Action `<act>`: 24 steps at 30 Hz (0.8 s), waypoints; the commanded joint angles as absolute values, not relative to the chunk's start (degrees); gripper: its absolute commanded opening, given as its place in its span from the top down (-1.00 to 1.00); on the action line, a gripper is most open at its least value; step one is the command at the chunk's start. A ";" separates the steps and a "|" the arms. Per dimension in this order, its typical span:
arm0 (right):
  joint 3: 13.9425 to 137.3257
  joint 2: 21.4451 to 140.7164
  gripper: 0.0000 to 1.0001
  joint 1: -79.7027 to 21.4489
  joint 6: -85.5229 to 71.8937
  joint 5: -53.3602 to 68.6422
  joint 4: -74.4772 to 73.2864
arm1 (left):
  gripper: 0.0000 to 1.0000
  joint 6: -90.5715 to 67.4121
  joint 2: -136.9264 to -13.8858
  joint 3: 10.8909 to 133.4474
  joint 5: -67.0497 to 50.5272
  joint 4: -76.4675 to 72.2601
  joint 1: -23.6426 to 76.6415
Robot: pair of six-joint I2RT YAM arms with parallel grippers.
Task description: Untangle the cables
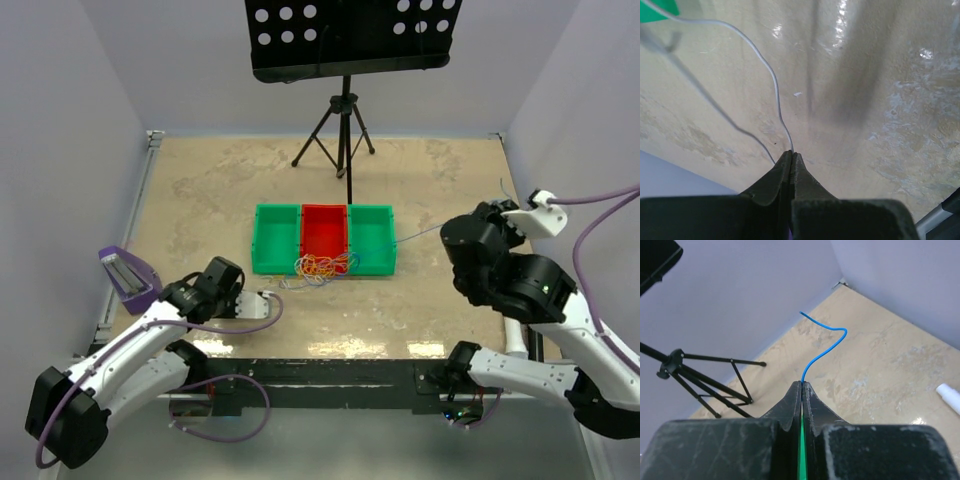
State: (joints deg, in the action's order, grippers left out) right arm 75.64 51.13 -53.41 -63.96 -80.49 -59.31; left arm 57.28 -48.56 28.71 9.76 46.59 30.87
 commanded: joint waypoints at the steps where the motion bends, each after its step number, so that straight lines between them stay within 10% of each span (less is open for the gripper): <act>1: 78.67 47.38 1.00 -52.12 -43.50 -95.09 -47.78 | 1.00 59.32 -50.71 25.49 14.59 44.83 30.41; 7: 71.63 40.44 1.00 -52.12 -15.92 -99.05 -21.10 | 1.00 60.90 -52.12 22.24 16.87 41.75 30.15; 24: 65.04 48.76 1.00 -51.86 -23.11 -86.07 -24.43 | 1.00 52.04 -47.90 44.90 -4.47 44.38 29.88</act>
